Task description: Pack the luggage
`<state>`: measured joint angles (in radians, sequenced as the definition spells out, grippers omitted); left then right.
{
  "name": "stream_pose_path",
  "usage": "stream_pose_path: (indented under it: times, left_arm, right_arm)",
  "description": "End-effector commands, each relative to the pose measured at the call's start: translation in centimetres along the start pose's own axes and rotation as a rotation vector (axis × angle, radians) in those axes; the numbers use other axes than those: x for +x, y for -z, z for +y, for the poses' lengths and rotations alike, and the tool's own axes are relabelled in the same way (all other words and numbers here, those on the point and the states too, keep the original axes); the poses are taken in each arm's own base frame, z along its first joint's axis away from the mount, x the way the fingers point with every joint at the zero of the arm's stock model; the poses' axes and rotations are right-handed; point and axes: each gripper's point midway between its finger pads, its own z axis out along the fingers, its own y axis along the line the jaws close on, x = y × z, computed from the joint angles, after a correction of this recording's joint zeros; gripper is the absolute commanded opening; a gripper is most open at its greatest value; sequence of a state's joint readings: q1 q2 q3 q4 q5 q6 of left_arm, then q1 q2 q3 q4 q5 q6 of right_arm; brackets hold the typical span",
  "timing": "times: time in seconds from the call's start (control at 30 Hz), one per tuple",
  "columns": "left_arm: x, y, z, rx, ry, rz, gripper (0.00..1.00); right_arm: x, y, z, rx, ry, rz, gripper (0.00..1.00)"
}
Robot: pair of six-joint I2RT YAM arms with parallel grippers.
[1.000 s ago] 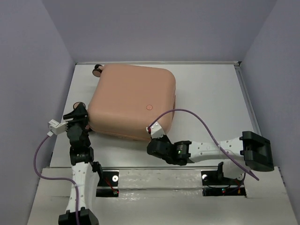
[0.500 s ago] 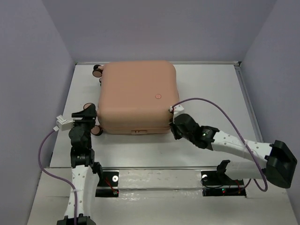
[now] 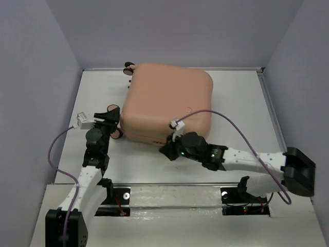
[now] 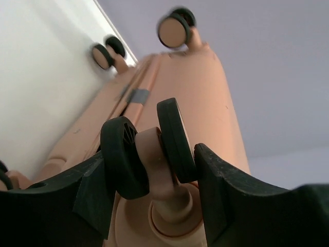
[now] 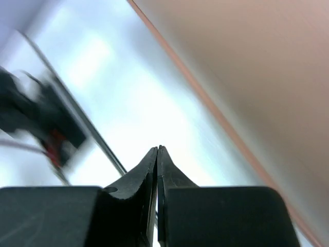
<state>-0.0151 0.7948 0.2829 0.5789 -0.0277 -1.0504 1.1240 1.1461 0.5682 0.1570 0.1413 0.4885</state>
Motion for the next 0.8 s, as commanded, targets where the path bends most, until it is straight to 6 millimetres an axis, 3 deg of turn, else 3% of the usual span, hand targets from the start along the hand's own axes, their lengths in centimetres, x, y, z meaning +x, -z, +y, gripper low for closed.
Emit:
stream_pose_path:
  times: [0.0,0.03,0.07,0.1,0.23,0.3,0.37,0.4,0.43,0.47,0.5,0.53,0.57,0.63,0.7,0.77]
  left_arm:
    - [12.8,6.3,-0.6,0.178,-0.109,0.501,0.06]
    - [13.3,6.6,-0.4,0.18,-0.109,0.516,0.06]
    - [13.7,6.8,-0.2,0.18,-0.106,0.532,0.06]
    - [13.9,7.0,-0.1,0.184,-0.104,0.541,0.06]
    - [14.2,7.9,-0.3,0.216,-0.109,0.559,0.06]
    - [13.8,7.8,-0.6,0.219,-0.117,0.541,0.06]
    - [12.9,7.5,-1.4,0.229,-0.158,0.511,0.06]
    - [12.6,7.3,-1.7,0.227,-0.174,0.5,0.06]
    - [12.1,7.0,-2.0,0.219,-0.186,0.488,0.06]
    - [11.8,6.8,-2.0,0.217,-0.199,0.478,0.06]
    - [11.6,6.7,-2.1,0.215,-0.199,0.474,0.06]
    - [11.3,6.4,-2.0,0.209,-0.199,0.464,0.06]
    - [11.1,6.1,-2.0,0.204,-0.199,0.461,0.06]
    - [10.7,5.8,-2.4,0.213,-0.194,0.453,0.06]
    - [9.7,5.1,-2.3,0.199,-0.192,0.423,0.06]
    - [8.7,4.5,-2.3,0.195,-0.195,0.407,0.06]
  right_arm:
    - [-14.6,-4.4,11.5,-0.241,0.03,-0.319,0.07]
    - [-16.6,-5.0,13.2,-0.245,0.061,-0.345,0.07]
    - [-15.5,-7.1,12.9,-0.224,0.08,-0.311,0.07]
    - [-15.6,-7.4,13.0,-0.219,0.085,-0.315,0.07]
    - [-15.5,-7.5,11.2,-0.177,0.081,-0.308,0.07]
    - [-13.9,-7.8,10.5,-0.155,0.092,-0.245,0.07]
    - [-11.9,-6.3,9.6,-0.13,0.08,-0.21,0.07]
    - [-9.1,-5.8,7.3,-0.078,0.07,-0.166,0.07]
    - [-8.5,-4.6,6.5,-0.062,0.051,-0.169,0.07]
    - [-9.7,-1.8,6.3,-0.069,0.016,-0.214,0.07]
    - [-9.6,-0.6,5.1,-0.033,-0.002,-0.23,0.07]
    - [-8.6,0.3,2.8,0.021,-0.017,-0.216,0.07]
    - [-9.2,2.4,1.6,0.055,-0.049,-0.238,0.07]
    - [-8.7,4.0,-1.2,0.13,-0.083,-0.246,0.07]
    - [-9.9,6.7,-4.2,0.203,-0.141,-0.294,0.07]
    - [-11.8,9.4,-6.6,0.284,-0.171,-0.363,0.14]
